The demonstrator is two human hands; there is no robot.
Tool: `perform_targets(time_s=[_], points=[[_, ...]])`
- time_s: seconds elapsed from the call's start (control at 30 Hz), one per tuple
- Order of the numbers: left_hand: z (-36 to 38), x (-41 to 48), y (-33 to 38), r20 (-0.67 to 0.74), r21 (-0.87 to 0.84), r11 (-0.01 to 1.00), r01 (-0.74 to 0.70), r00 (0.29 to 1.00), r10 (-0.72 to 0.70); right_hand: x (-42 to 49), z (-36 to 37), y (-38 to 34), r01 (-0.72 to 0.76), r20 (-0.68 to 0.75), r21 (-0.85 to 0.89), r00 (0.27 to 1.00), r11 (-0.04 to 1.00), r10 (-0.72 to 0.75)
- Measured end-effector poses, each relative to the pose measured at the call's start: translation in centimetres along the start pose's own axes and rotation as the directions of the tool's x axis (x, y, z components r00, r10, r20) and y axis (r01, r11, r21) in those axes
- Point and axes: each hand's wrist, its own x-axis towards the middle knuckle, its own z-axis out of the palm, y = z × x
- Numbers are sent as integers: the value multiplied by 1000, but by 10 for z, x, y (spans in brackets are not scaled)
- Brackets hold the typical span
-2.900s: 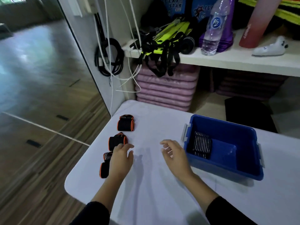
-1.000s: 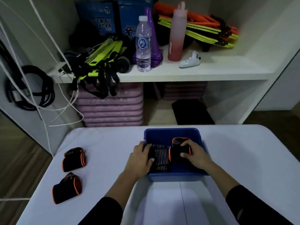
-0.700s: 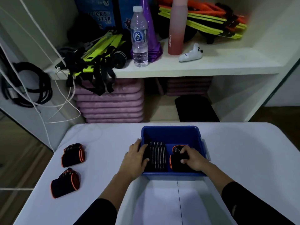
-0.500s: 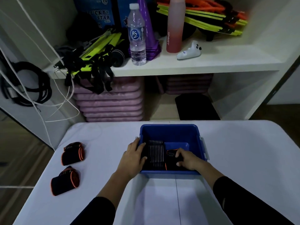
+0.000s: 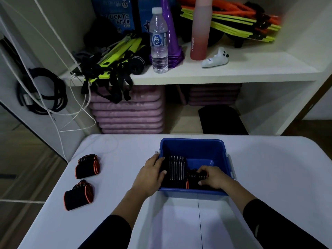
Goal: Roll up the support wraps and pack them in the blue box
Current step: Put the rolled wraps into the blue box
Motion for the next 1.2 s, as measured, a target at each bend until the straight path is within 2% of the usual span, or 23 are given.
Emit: perform_targets(time_s=[0.07, 0.17, 0.27, 0.37, 0.47, 0.57, 0.67, 0.73, 0.8, 1.0, 1.2], points=[[-3, -1, -2, -11, 23, 1000, -8, 1000, 8, -7, -2, -14, 33, -154, -53, 987, 998, -41], [-11, -7, -12, -60, 56, 998, 23, 998, -20, -14, 4, -49, 188, -391, -66, 899, 980, -198], [-21, -22, -35, -117, 77, 991, 105, 989, -96, -17, 21, -97, 359, -454, 16, 834, 933, -313], [-32, -43, -72, -186, 74, 968, 240, 957, -224, -13, 54, -143, 456, -405, 82, 828, 886, -388], [-45, -69, -112, -247, 57, 906, 419, 885, -393, 4, 101, -179, 467, -316, 135, 856, 874, -408], [-58, -95, -151, -295, 4, 818, 576, 782, -549, 25, 152, -208, 412, -128, 195, 911, 890, -393], [-65, -119, -188, -313, -115, 738, 665, 681, -662, 42, 197, -231, 391, 78, 175, 909, 903, -409], [-66, -133, -211, -291, -200, 709, 676, 650, -702, 51, 222, -244, 384, 155, 167, 899, 908, -409], [-65, -144, -231, -226, -260, 698, 667, 661, -715, 61, 242, -256, 385, 176, 161, 895, 909, -410], [-60, -151, -264, -58, -338, 724, 601, 754, -654, 84, 278, -284, 393, 159, 139, 897, 909, -412], [-52, -147, -274, 60, -395, 695, 601, 771, -634, 92, 294, -288, 413, 81, 140, 901, 900, -426]])
